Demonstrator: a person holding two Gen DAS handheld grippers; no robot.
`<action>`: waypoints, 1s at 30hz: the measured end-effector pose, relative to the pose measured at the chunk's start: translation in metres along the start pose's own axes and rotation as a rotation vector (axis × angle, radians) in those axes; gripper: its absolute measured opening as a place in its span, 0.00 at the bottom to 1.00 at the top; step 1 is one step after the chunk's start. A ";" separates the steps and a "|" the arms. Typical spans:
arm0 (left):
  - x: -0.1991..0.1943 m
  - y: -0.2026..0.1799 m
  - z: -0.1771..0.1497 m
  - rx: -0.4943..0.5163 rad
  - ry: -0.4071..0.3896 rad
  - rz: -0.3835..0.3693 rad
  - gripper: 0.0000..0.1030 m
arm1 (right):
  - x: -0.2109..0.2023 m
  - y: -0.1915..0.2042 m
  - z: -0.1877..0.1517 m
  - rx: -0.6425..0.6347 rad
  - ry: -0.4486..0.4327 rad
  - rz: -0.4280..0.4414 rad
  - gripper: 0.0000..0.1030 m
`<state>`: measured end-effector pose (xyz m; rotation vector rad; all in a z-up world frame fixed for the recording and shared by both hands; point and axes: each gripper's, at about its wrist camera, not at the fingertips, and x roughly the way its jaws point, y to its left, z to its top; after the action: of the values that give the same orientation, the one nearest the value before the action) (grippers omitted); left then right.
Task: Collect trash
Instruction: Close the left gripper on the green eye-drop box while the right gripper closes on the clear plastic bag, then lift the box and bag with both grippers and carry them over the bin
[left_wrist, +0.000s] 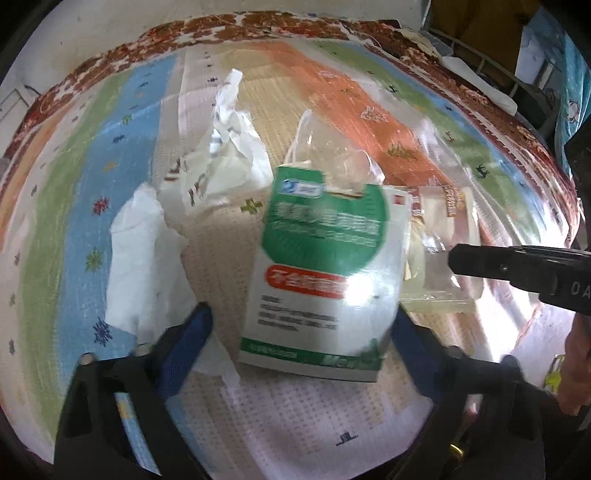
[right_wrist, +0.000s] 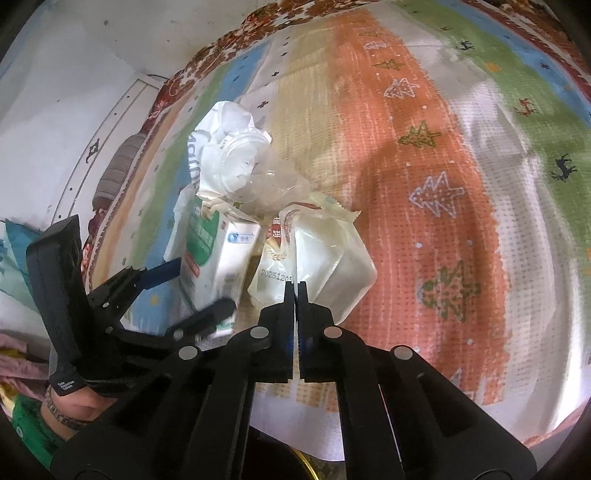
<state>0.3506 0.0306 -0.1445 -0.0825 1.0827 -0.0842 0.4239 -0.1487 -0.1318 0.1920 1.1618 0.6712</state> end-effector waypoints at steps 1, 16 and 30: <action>0.001 0.002 0.001 -0.013 0.013 -0.016 0.70 | -0.001 0.000 0.000 0.001 -0.001 -0.002 0.00; -0.041 0.007 -0.003 -0.086 0.008 -0.066 0.70 | -0.019 0.019 -0.007 -0.045 -0.008 -0.045 0.00; -0.093 0.026 -0.018 -0.232 0.008 -0.065 0.70 | -0.055 0.061 -0.026 -0.156 -0.041 -0.103 0.00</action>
<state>0.2923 0.0664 -0.0743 -0.3260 1.0948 -0.0167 0.3640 -0.1375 -0.0704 0.0141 1.0676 0.6607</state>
